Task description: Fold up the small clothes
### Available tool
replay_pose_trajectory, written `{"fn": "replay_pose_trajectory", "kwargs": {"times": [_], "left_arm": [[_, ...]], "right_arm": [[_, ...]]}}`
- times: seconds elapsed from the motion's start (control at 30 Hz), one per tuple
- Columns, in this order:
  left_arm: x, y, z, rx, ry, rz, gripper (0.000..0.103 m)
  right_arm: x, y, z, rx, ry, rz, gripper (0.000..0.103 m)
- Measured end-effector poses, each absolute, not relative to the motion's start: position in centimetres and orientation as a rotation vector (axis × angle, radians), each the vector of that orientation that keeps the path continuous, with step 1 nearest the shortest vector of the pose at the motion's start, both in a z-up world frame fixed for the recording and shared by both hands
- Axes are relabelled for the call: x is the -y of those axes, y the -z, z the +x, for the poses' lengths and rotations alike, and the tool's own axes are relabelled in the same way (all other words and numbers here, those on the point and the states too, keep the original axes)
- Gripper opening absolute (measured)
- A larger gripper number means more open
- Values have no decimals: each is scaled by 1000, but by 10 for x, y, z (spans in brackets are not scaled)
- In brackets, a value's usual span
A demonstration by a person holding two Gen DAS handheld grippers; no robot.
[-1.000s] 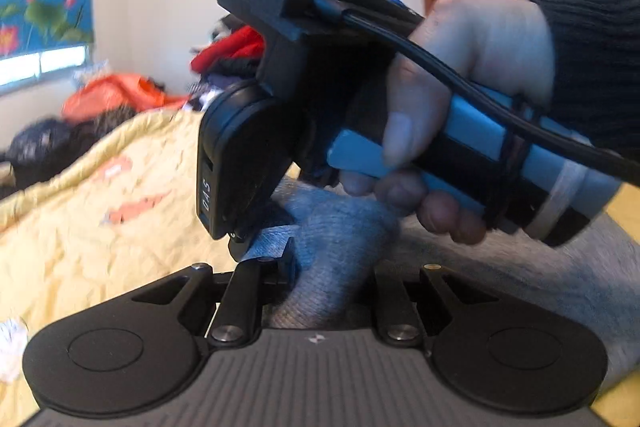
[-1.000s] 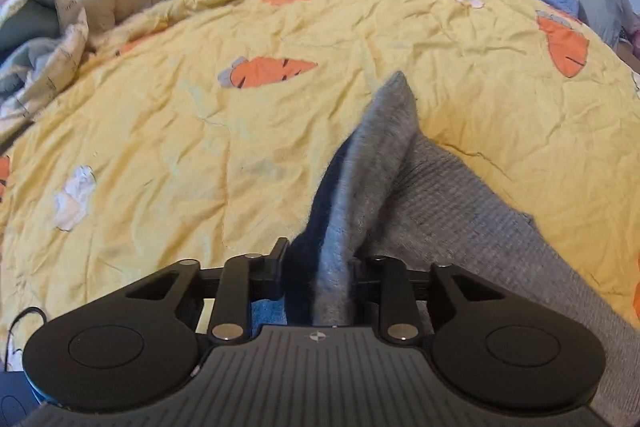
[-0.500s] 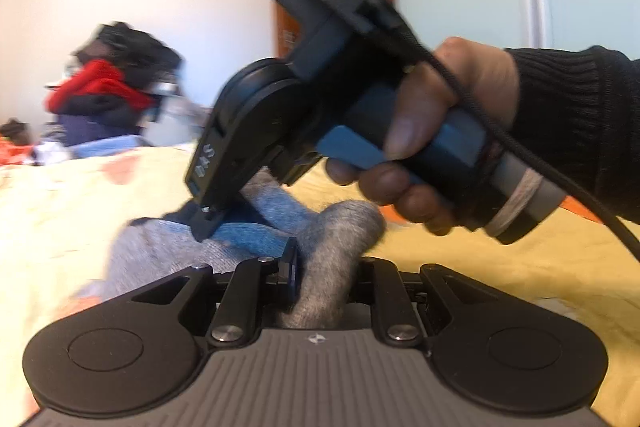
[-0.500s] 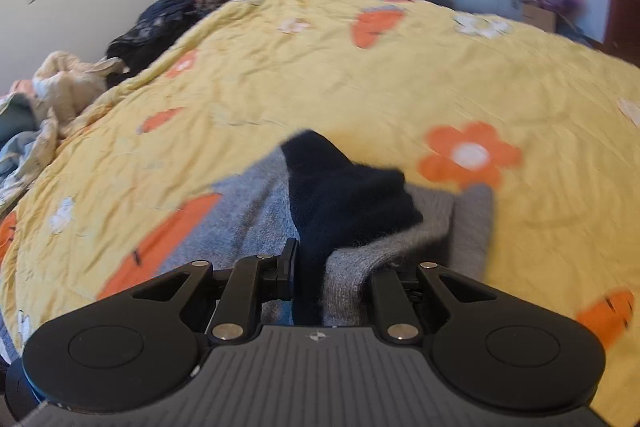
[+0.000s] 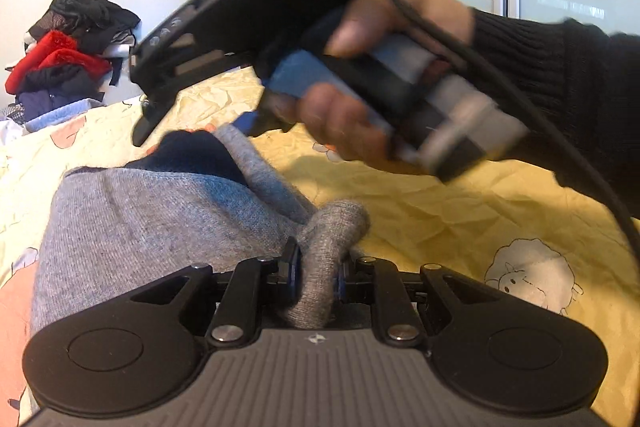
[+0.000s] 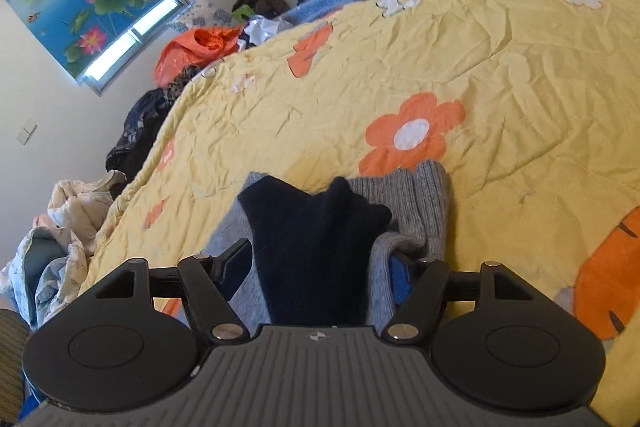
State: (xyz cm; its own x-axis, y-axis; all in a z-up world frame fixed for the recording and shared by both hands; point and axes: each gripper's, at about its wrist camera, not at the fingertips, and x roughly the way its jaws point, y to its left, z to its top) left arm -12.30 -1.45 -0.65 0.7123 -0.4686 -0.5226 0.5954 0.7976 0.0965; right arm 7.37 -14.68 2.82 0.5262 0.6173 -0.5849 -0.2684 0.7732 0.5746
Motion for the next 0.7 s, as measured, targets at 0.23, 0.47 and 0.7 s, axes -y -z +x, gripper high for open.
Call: {"fn": "replay_pose_trajectory", "kwargs": {"times": [0.23, 0.47, 0.7], "left_arm": [[13, 10, -124, -491, 648, 256, 17], [3, 7, -123, -506, 730, 236, 30], [-52, -2, -160, -401, 779, 318, 83]], "right_arm": [[144, -34, 64, -759, -489, 325, 23], [163, -9, 60, -826, -424, 424, 45], [187, -32, 36, -698, -393, 462, 92]]}}
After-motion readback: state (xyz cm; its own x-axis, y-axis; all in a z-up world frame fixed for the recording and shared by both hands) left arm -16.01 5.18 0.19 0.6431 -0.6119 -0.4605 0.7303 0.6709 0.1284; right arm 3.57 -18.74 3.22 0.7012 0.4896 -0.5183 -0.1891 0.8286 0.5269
